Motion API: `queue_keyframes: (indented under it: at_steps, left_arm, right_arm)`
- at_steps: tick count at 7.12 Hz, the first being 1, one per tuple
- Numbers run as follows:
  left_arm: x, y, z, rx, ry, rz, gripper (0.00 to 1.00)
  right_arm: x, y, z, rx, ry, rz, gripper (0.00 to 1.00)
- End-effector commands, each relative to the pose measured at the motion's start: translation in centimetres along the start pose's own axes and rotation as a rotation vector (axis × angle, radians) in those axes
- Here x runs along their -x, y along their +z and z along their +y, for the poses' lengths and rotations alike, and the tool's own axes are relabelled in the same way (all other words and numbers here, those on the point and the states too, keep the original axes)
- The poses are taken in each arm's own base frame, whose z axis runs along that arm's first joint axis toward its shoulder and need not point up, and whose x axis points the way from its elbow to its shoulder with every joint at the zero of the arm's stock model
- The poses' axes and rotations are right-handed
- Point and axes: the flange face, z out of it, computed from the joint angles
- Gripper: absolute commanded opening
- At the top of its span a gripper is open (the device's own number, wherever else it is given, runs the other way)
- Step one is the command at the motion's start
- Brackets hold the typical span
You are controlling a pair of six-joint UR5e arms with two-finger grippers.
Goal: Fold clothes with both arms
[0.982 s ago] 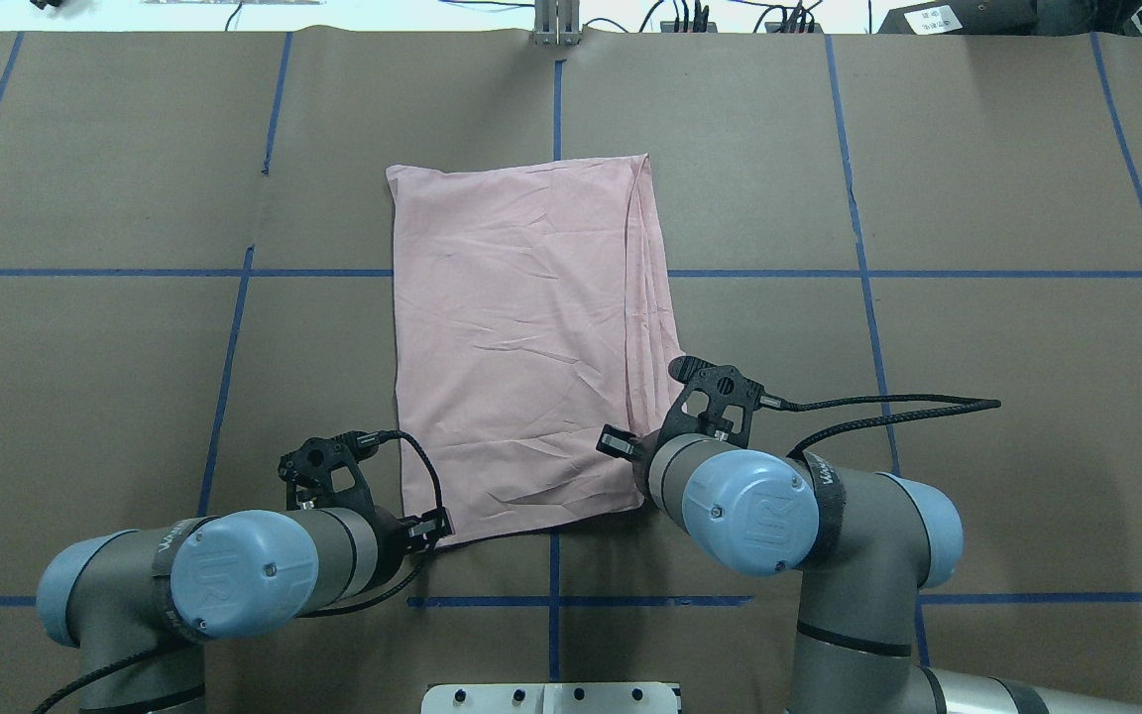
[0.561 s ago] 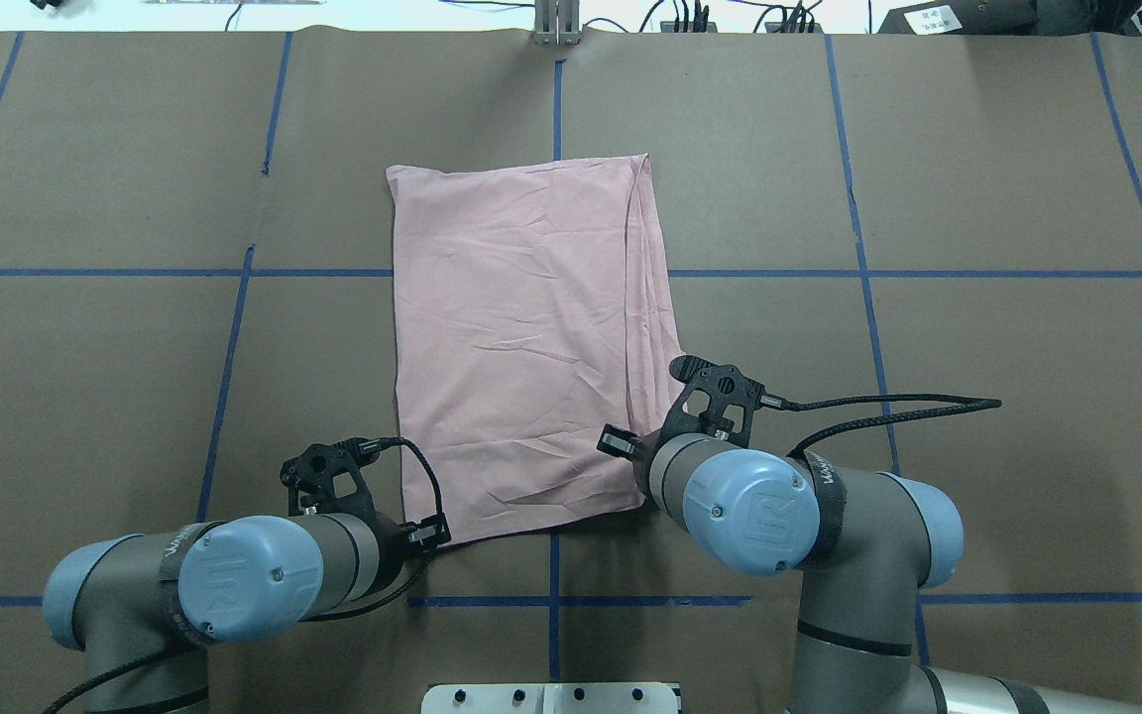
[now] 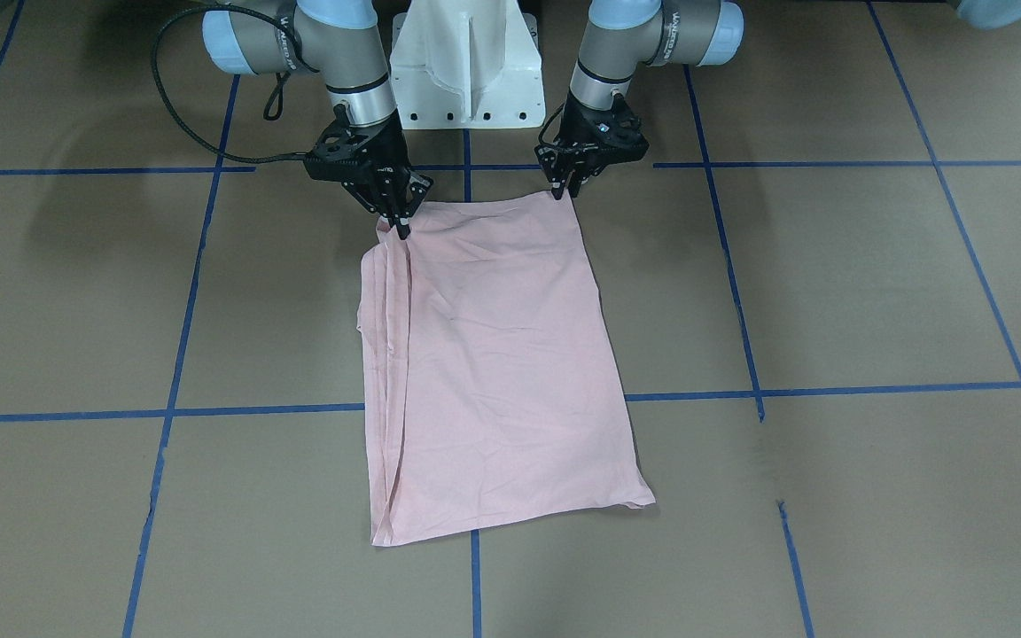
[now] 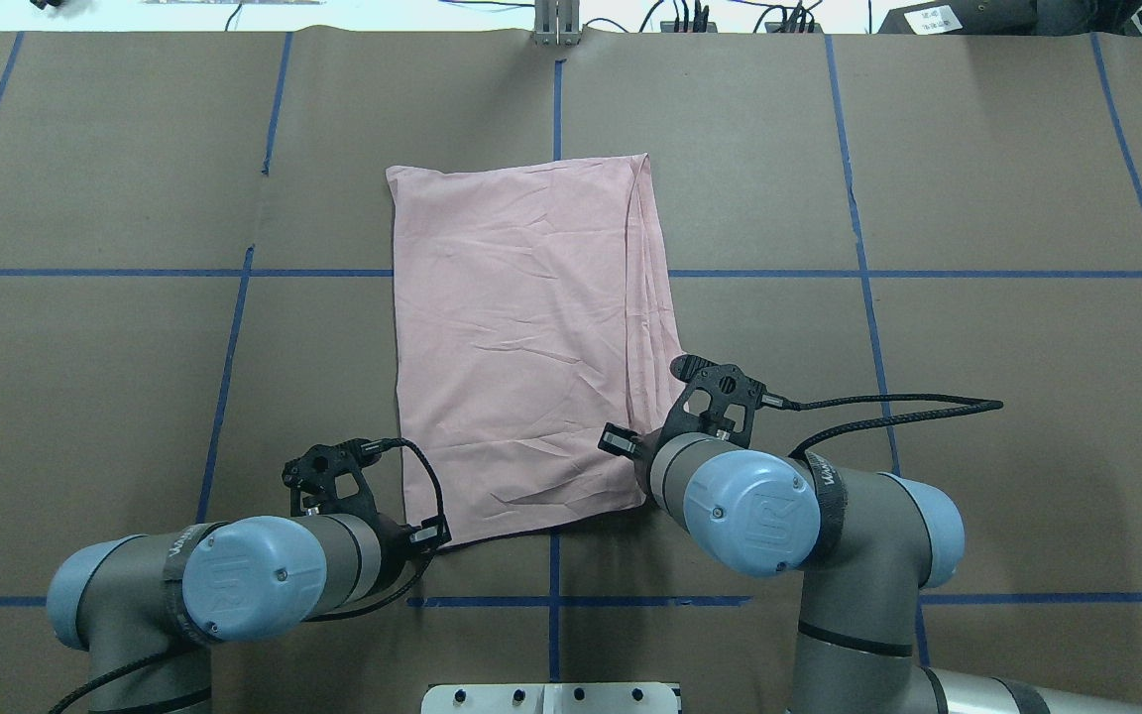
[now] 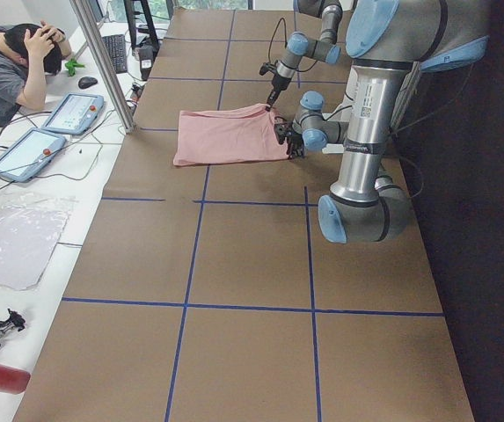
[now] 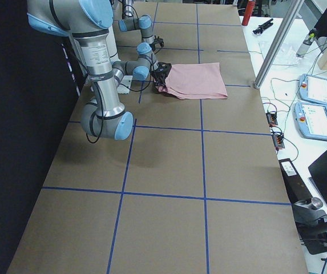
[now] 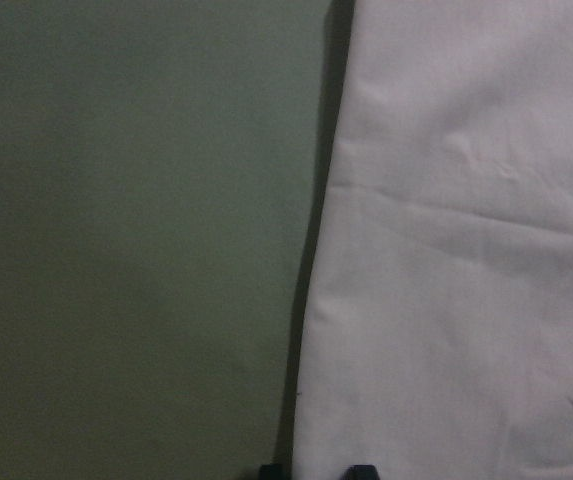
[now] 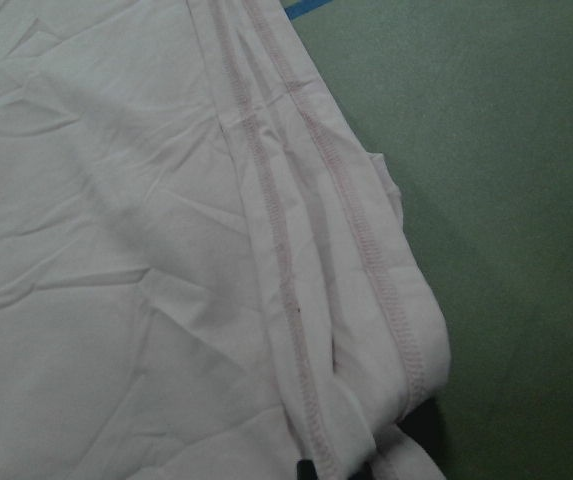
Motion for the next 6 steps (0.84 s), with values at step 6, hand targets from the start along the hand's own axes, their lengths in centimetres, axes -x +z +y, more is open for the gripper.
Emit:
queue_keyframes:
  at_steps: [6]
  left_arm:
    - [-2.1,-5.4,-0.2,0.013,0.097,0.075,0.0]
  right_arm:
    - [-0.7,-1.1,-0.4,-0.001,0.001,0.002,0.0]
